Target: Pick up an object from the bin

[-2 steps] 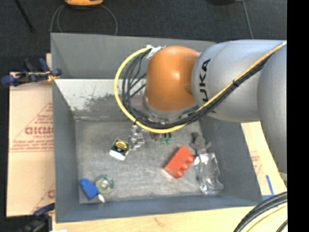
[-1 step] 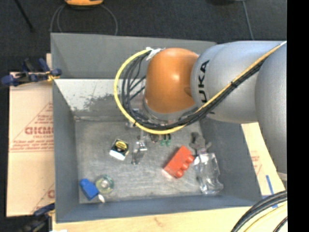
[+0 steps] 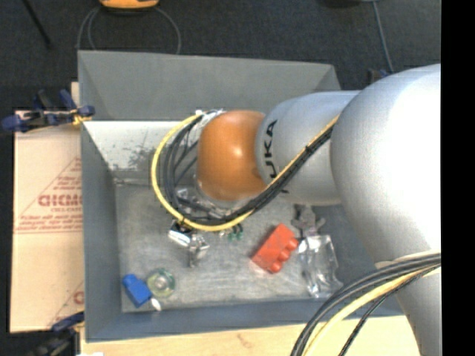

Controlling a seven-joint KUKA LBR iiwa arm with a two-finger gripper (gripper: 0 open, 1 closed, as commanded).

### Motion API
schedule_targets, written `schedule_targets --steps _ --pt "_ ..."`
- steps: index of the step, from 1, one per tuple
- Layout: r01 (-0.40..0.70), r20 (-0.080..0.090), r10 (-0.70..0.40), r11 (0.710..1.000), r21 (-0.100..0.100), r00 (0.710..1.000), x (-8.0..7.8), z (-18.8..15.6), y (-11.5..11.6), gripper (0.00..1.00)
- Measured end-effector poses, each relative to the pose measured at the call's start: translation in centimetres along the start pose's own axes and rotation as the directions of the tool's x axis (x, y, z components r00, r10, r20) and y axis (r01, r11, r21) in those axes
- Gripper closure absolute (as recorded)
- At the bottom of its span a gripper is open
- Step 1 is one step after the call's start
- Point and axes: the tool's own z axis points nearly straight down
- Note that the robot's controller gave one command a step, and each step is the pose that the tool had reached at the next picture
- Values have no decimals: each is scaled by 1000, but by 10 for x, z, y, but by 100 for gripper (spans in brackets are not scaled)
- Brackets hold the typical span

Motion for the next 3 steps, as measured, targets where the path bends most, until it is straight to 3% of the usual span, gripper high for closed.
schedule_targets --steps 1,2,3 --pt "-20 -5 20 1000 -6 1000 -3 0 -3 0" --pt "-25 1 25 1000 -5 1000 -5 -1 -4 100" --pt "-16 -10 16 1000 -1 1000 4 -150 -15 100"
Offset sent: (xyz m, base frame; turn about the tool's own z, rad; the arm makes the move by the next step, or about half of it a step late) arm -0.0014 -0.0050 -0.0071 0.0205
